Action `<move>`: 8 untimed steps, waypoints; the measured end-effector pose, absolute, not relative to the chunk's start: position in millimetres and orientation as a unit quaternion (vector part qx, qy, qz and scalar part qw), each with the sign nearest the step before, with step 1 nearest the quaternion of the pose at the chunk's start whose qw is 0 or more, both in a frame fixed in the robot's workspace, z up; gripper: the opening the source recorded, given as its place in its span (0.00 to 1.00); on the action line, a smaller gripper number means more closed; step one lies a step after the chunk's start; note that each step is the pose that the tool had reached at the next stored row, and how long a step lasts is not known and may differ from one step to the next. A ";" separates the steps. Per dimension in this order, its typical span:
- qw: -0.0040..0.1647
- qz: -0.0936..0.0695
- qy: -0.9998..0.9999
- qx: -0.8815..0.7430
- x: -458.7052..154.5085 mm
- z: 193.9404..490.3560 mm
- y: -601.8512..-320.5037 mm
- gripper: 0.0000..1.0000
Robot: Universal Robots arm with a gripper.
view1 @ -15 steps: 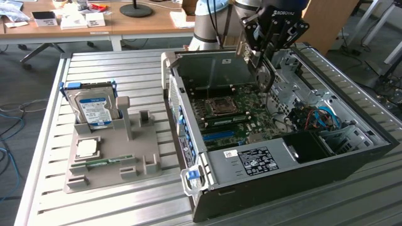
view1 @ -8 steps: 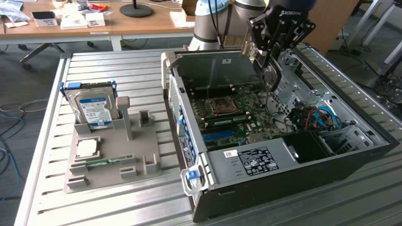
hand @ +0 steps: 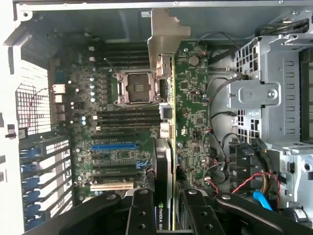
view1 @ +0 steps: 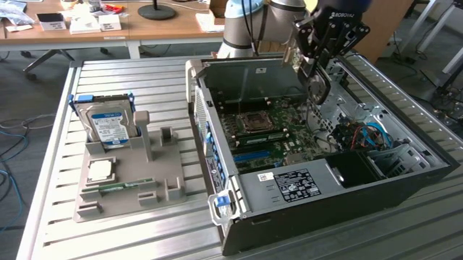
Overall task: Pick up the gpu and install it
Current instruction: 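Pick up the gpu and move the gpu toward the slot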
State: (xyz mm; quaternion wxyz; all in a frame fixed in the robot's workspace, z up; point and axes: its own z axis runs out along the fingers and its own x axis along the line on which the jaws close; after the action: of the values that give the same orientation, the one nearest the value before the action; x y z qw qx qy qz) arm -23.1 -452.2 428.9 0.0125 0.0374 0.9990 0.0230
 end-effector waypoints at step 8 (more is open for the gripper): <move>0.012 0.023 0.999 0.037 -6.9 428.9 -452.2 0.27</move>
State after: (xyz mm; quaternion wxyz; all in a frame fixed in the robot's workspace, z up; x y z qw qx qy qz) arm -6.9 -452.2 428.9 0.0125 0.0374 0.9990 0.0230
